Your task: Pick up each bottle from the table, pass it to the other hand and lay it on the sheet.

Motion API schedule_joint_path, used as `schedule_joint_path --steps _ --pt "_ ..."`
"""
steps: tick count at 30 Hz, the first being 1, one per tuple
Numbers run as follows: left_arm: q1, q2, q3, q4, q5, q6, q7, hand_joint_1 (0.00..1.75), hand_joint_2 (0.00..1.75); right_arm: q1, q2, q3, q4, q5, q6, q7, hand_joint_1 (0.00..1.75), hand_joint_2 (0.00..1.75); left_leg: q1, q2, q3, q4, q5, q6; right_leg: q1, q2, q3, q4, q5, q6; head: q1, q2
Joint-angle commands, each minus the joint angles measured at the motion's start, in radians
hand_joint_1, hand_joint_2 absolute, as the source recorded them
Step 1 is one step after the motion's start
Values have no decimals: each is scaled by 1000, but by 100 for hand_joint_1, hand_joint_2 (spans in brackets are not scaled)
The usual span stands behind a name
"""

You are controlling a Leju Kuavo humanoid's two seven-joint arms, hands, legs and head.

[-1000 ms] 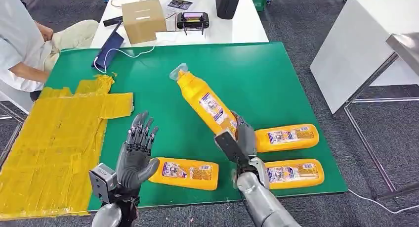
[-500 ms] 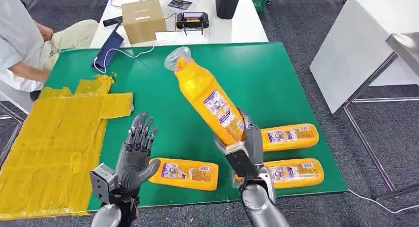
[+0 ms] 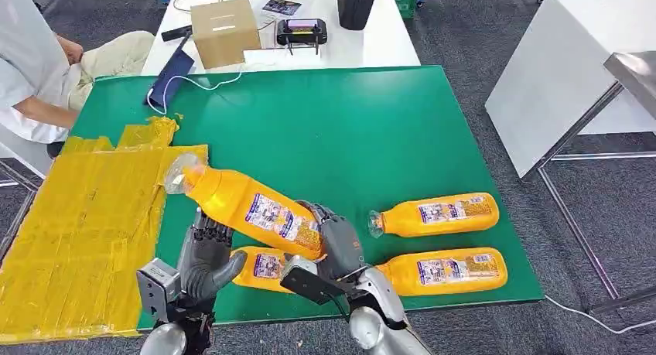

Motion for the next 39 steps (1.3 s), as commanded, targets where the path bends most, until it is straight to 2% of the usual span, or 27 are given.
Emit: schedule_joint_path --steps 1,6,7,10,11,13,16,17,23,24,25,30,31,32,33,39 --pt "-17 14 12 4 2 -9 5 0 175 -71 -27 64 153 7 14 12 175 175 2 -4 5 -1 -2 -1 0 6 6 -1 -2 -2 0 0" --pt "-16 9 17 3 2 -16 7 0 175 -84 -19 80 183 20 48 30 175 175 2 -4 7 0 -3 -1 1 7 7 -1 -3 -2 0 0" --pt "-17 9 19 4 3 -17 8 0 175 -96 -12 91 214 26 62 35 175 175 1 -2 3 -1 -1 -1 0 5 3 -1 -1 -1 0 0" --pt "-15 8 23 3 6 -19 8 0 175 -116 2 113 266 47 59 39 175 175 2 -4 9 1 -4 -1 0 12 9 0 -3 -3 0 0" --pt "-14 8 25 3 11 -22 9 0 175 -119 5 119 274 51 57 35 175 175 1 -2 4 -1 -2 -1 0 7 4 -1 -1 -2 0 0" --pt "-13 6 30 8 12 -23 9 0 175 -119 9 132 276 59 48 26 175 175 2 -3 5 -1 -2 -1 0 8 5 -1 -1 -2 0 0" --pt "-14 1 36 17 2 -11 6 0 175 -109 8 157 240 60 48 18 175 175 1 -2 3 -1 -1 -1 0 5 2 -1 -1 -1 0 0" --pt "-14 0 37 21 2 -11 6 0 175 -106 7 166 226 62 45 16 175 175 2 -4 7 0 -3 -2 0 9 7 -1 -3 -3 0 0" --pt "-2 -8 46 39 -28 25 5 0 175 -73 -14 213 121 74 37 9 175 175 1 -3 3 -1 -1 -1 0 4 3 -1 -1 -1 0 0" --pt "-1 -7 44 41 -39 32 5 3 175 -68 -17 219 103 73 37 5 175 175 2 -4 5 -1 -2 -1 0 5 5 -1 -2 -2 0 0" --pt "2 -10 44 48 -49 39 7 16 175 -62 -25 233 69 75 37 1 175 175 1 -3 2 -1 -1 -1 0 3 2 -1 -1 -1 0 0" --pt "2 -10 44 48 -50 39 7 16 175 -62 -25 233 66 75 37 1 175 175 1 -4 4 0 -2 -1 0 6 4 -1 -2 -2 0 0" --pt "2 -10 44 48 -50 39 7 54 175 -62 -25 233 66 75 37 1 175 175 1 -3 3 -1 -1 -1 0 4 2 -1 -1 -1 0 0" --pt "2 -9 42 48 -65 48 9 161 175 -63 -31 241 54 75 36 -1 175 175 2 -5 4 -1 -2 -1 1 4 4 -1 -2 -2 0 0" --pt "3 -10 41 50 -69 50 10 175 175 -63 -32 245 47 75 36 -4 175 175 1 -4 2 -1 -1 -1 0 3 2 -1 -1 -1 0 0" --pt "10 -20 55 55 -56 53 7 175 175 -60 -38 258 24 72 39 2 175 175 2 -5 5 -1 -2 -1 0 5 5 -1 -2 -2 0 0"
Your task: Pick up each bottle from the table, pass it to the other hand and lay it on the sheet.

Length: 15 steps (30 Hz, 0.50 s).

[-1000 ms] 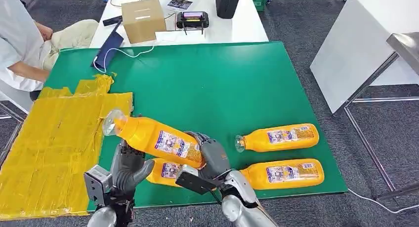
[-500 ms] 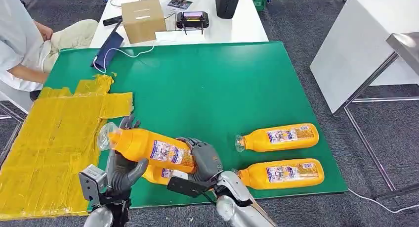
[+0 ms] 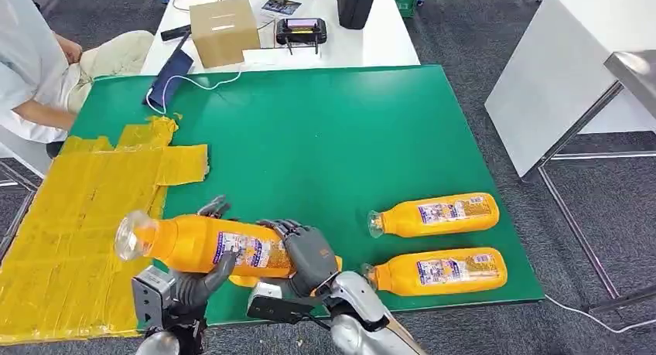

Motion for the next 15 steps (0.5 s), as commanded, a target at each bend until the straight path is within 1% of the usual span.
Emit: schedule_joint_path --steps 1,3,4,5,9,10,11,13,14,15 --pt "-29 -20 7 56 13 7 4 175 175 3 -42 80 -25 1 7 -3 175 175 1 -4 3 -1 -1 -1 0 3 4 -1 -1 -1 0 0" --pt "-25 -24 14 47 27 10 -1 175 175 7 -42 72 -17 -6 0 -3 175 175 2 -6 6 -1 -2 -1 0 5 7 -1 -3 -2 0 0" --pt "-23 -26 17 42 34 13 -5 175 175 8 -42 68 -14 -8 -5 -4 175 175 1 -4 4 -1 -1 -1 0 4 4 -1 -1 -1 0 0" --pt "-23 -27 19 39 38 14 -6 175 175 9 -42 66 -13 -9 -7 -4 175 175 1 -6 6 -1 -2 -1 0 5 7 -1 -2 -2 0 0" --pt "-29 -29 24 31 46 19 -12 175 175 9 -42 59 -12 -14 -11 -3 175 175 1 -3 2 -1 0 0 0 2 3 -1 -1 -1 0 0" --pt "-31 -27 25 28 47 22 -15 175 175 11 -41 55 -13 -15 -16 -4 175 175 1 -5 4 -1 -1 -1 0 4 5 -1 -2 -1 0 0" --pt "-34 -25 25 24 47 23 -17 175 175 13 -40 50 -17 -17 -24 -6 159 175 1 -4 3 -1 -1 -1 0 3 4 -1 -1 -1 0 0" --pt "-20 -15 17 -15 17 36 -32 175 175 44 -50 36 -58 -20 -48 -16 0 175 1 -5 3 0 -1 -1 0 3 4 -1 -1 -1 0 0" --pt "-12 -11 14 -31 6 39 -31 175 175 58 -57 33 -81 -22 -55 -18 0 175 1 -4 1 0 0 0 0 2 2 -1 -1 -1 0 0" --pt "-7 -11 13 -42 3 41 -27 175 175 67 -63 32 -94 -23 -53 -16 0 175 1 -5 2 0 -1 -1 0 2 4 -1 -2 -1 0 0"
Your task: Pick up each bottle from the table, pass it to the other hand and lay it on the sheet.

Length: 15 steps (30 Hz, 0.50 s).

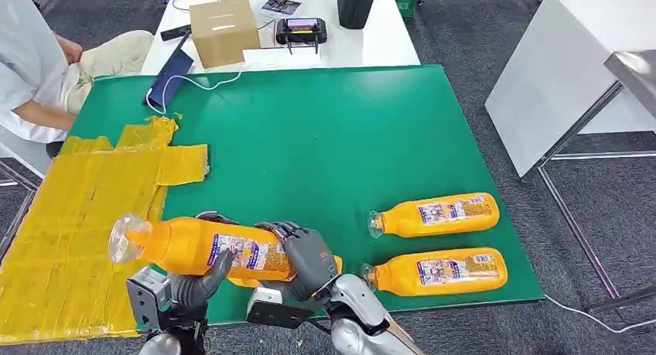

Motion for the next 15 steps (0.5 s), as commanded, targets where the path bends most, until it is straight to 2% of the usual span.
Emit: schedule_joint_path --steps 1,7,9,12,13,14,15 --pt "-14 3 12 -41 -41 23 -9 175 175 54 -52 15 -74 -7 -31 -20 0 175 1 -4 2 0 -1 0 0 2 3 -1 -1 -1 0 0" --pt "-23 11 3 -45 -114 63 -16 175 175 74 -56 2 -110 -12 -53 -42 0 175 1 -3 2 0 -1 0 0 3 2 -1 -1 -1 0 0" --pt "-96 27 -14 -7 -319 193 20 175 175 103 -63 -39 -181 -35 -88 -67 0 175 1 -5 1 0 0 0 0 1 2 0 -1 -1 0 0" --pt "-265 72 8 130 -444 259 94 175 175 103 -67 -98 -268 -131 -86 -113 0 175 2 -11 2 1 0 -1 0 -1 4 1 -2 -2 0 0" --pt "-311 83 25 174 -453 266 100 175 175 94 -68 -109 -281 -159 -73 -124 0 175 0 -9 -1 0 2 0 -1 -3 0 1 -1 -1 0 0" --pt "-367 107 36 241 -669 352 166 175 175 104 -72 -128 -317 -194 -54 -150 0 175 0 -9 -1 0 2 -1 0 -3 0 0 0 -1 0 0" --pt "-388 120 42 257 -728 345 189 175 175 122 -76 -139 -349 -200 -48 -157 0 175 1 -11 1 0 2 -1 0 -2 2 1 -1 -2 0 0"
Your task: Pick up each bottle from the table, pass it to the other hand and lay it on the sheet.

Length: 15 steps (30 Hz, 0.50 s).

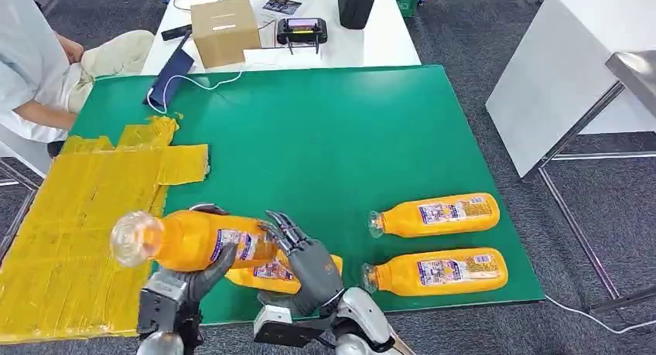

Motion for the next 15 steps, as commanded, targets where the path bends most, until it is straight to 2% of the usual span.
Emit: schedule_joint_path --steps 1,2,3,4,5,6,7,8,10,11,12,15 --pt "-355 122 48 309 -453 154 181 175 175 48 -55 -125 -249 -166 47 -90 0 175 0 -8 1 -1 2 -1 0 -1 3 0 0 -1 0 0" --pt "-388 144 54 351 -839 277 309 175 175 70 -62 -132 -282 -209 84 -96 0 175 1 -8 2 -1 2 -1 0 0 4 0 0 -2 0 0" --pt "-461 292 -23 387 -1168 345 548 175 175 67 -71 -130 -289 -273 131 -110 0 175 1 -6 2 -1 3 -1 0 1 4 0 0 -2 -1 0" --pt "-612 461 -275 435 -1168 310 800 175 175 58 -72 -132 -280 -308 153 -120 0 175 2 -8 4 -1 3 -1 1 2 6 0 0 -3 -1 0" --pt "-638 415 -418 529 -1162 288 909 175 175 41 -70 -132 -265 -338 174 -132 0 175 1 -7 4 -1 3 -1 0 0 5 1 0 -2 0 0" --pt "-663 363 -287 625 -1168 256 744 175 175 24 -65 -132 -252 -347 188 -142 0 175 3 -14 2 2 4 -2 2 -4 5 3 -2 -4 0 0" --pt "-722 386 -354 693 -1168 230 777 175 175 15 -64 -123 -250 -352 207 -150 0 175 2 -13 2 0 5 -1 1 -6 5 1 -1 -2 0 0" --pt "-755 366 -326 783 -1168 232 737 175 175 8 -62 -115 -250 -368 229 -151 0 175 2 -13 4 0 5 -1 1 -4 6 1 -1 -2 1 0" --pt "-833 347 -369 974 -1168 236 723 175 175 0 -67 -99 -252 -441 288 -160 0 175 0 -5 3 -1 5 -2 0 0 4 2 2 -4 -3 0" --pt "-855 336 -362 1042 -1168 254 715 175 175 -11 -69 -92 -246 -453 300 -161 0 175 1 -8 5 -1 5 -2 0 0 5 3 1 -4 -2 0" --pt "-865 331 -360 1076 -1168 277 711 175 175 -14 -68 -91 -242 -455 300 -161 0 175 2 -4 4 0 5 -3 2 2 4 2 3 -4 -2 0" --pt "-863 329 -362 1076 -1168 279 713 175 175 -14 -69 -92 -242 -456 300 -161 0 175 2 -3 5 0 4 -3 1 5 5 2 2 -5 -2 0"
